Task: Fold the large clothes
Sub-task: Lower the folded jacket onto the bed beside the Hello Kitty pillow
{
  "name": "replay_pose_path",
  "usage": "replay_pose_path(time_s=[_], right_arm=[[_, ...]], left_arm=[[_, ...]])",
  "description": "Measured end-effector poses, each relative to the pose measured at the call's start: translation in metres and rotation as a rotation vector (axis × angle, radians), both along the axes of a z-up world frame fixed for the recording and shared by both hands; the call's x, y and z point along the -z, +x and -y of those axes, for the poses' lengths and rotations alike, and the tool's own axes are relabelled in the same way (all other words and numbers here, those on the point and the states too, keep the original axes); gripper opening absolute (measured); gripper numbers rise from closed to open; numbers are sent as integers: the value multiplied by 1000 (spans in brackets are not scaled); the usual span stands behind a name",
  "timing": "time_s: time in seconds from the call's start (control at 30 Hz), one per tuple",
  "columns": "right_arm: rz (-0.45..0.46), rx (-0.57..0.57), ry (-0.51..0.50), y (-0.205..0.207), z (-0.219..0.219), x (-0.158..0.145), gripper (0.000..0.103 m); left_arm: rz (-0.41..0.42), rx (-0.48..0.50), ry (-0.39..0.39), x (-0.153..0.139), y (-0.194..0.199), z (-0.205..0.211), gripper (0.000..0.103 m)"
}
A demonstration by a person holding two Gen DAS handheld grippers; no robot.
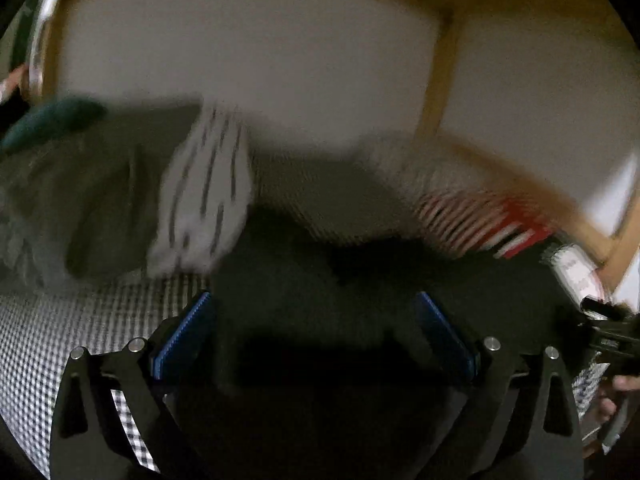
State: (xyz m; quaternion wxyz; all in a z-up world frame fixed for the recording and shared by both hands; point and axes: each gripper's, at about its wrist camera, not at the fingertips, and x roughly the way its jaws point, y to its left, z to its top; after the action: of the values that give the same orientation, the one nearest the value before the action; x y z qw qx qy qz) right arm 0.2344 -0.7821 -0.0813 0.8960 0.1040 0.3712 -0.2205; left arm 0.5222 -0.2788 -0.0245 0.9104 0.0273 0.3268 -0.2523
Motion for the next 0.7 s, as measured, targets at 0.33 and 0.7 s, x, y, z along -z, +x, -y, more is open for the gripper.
replay_pose_path(time_s=[0.33,0.7], right_arm=[[-285,-2,66,46,11,59,101],[-111,72,81,-13,-16,-3,100]], left_arm=[[-104,-84,208,99,48,2,99],[-39,-81,80,52,-29,-39,98]])
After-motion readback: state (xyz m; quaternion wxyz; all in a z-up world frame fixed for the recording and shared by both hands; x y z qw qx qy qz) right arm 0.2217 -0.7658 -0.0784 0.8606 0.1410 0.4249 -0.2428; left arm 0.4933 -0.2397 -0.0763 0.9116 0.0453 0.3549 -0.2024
